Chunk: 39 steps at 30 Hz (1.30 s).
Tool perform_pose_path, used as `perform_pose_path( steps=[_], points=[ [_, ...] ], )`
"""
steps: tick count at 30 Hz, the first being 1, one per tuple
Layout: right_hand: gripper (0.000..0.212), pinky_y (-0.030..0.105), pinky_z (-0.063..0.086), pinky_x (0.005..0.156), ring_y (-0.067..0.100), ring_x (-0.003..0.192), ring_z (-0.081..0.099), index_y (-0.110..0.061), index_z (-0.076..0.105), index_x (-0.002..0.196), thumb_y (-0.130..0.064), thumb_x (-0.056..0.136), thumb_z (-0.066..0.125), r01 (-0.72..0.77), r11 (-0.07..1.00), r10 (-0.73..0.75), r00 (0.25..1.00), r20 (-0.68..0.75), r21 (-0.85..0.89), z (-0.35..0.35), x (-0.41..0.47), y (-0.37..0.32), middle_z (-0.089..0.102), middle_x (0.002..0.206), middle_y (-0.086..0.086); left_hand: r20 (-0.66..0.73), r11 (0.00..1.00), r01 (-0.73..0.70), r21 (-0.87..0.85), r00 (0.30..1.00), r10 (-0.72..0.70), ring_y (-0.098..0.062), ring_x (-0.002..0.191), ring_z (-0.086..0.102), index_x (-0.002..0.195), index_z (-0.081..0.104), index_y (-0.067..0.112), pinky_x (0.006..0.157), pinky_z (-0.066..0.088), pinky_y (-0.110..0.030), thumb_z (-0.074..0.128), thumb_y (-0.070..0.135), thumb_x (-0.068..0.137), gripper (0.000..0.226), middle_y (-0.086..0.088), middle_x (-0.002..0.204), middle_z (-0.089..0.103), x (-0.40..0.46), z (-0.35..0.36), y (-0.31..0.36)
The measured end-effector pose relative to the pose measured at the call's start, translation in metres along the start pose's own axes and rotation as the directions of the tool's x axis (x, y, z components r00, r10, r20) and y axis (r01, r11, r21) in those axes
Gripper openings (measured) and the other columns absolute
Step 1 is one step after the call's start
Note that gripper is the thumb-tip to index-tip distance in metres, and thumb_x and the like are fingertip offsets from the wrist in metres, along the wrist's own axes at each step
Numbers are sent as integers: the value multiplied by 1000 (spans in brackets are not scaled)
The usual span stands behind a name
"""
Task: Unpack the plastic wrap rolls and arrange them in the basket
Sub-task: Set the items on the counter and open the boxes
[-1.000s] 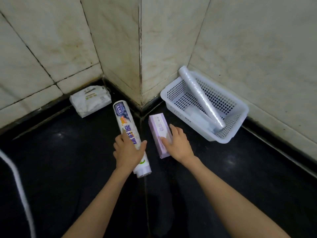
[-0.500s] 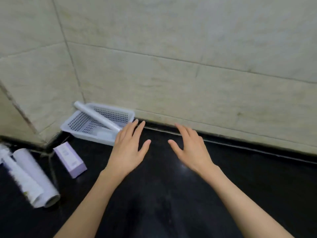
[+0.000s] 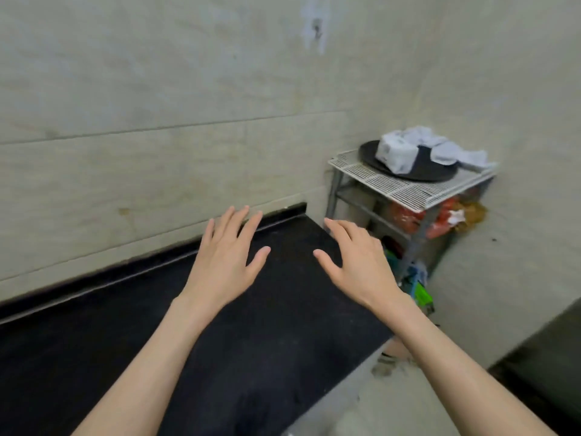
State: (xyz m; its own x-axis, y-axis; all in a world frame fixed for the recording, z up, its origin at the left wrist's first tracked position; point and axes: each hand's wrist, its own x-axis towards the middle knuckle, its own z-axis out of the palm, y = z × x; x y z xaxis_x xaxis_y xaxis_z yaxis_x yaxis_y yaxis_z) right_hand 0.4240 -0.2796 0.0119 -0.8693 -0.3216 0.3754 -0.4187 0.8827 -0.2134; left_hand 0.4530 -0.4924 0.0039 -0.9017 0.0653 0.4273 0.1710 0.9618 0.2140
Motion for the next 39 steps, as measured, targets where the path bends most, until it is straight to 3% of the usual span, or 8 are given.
perform_pose_path(
  steps=[6, 12, 22, 30, 34, 36, 39],
  points=[
    [57, 41, 34, 102, 23, 127, 41, -21, 33, 140, -45, 90, 45, -219, 973, 216, 976, -40, -74, -35, -17, 131, 43, 140, 2, 38, 973, -214, -86, 975, 218, -28, 141, 22, 142, 29, 15, 116, 19, -48, 46, 38, 91, 58, -11, 150, 32, 82, 69, 110],
    [57, 42, 36, 101, 23, 126, 42, -22, 33, 139, -48, 89, 44, -291, 950, 284, 956, -78, -115, -37, 21, 248, 45, 138, 2, 66, 950, -279, -138, 955, 290, -24, 143, 17, 144, 24, 19, 117, 15, -46, 42, 42, 91, 60, -7, 152, 27, 170, 147, 181],
    [57, 42, 37, 102, 26, 126, 43, -18, 33, 138, -46, 90, 45, -287, 958, 285, 957, -58, -21, -15, 166, 392, 47, 138, 8, 132, 971, -192, -145, 968, 212, -25, 141, 21, 144, 23, 18, 115, 21, -47, 41, 42, 92, 60, -8, 151, 28, 331, 243, 227],
    [61, 45, 40, 96, 29, 122, 41, -15, 29, 136, -46, 88, 48, -318, 934, 322, 947, -1, 160, 25, 274, 435, 40, 136, 13, 161, 989, -89, -119, 981, 107, -24, 140, 23, 144, 23, 18, 115, 22, -47, 43, 41, 91, 61, -9, 151, 29, 393, 291, 229],
    [82, 48, 41, 92, 34, 120, 39, -9, 26, 138, -57, 79, 56, -339, 926, 352, 934, -58, 167, 41, 328, 448, 37, 135, 15, 131, 995, -50, -92, 989, 62, -24, 139, 26, 143, 25, 17, 114, 25, -46, 43, 41, 91, 60, -9, 149, 32, 415, 307, 223],
    [88, 49, 42, 90, 35, 118, 39, -9, 25, 137, -60, 74, 59, -364, 916, 372, 928, -13, 170, 51, 348, 450, 37, 133, 15, 142, 996, -23, -88, 989, 35, -24, 139, 25, 143, 25, 17, 114, 25, -45, 42, 41, 92, 59, -9, 149, 31, 422, 313, 220],
    [84, 47, 43, 88, 38, 115, 44, -10, 24, 136, -51, 75, 65, -380, 905, 373, 925, 73, 190, 67, 364, 455, 41, 127, 17, 137, 994, 20, -104, 991, -6, -22, 140, 24, 143, 25, 18, 114, 26, -45, 42, 42, 92, 59, -8, 150, 30, 433, 320, 215]
  ],
)
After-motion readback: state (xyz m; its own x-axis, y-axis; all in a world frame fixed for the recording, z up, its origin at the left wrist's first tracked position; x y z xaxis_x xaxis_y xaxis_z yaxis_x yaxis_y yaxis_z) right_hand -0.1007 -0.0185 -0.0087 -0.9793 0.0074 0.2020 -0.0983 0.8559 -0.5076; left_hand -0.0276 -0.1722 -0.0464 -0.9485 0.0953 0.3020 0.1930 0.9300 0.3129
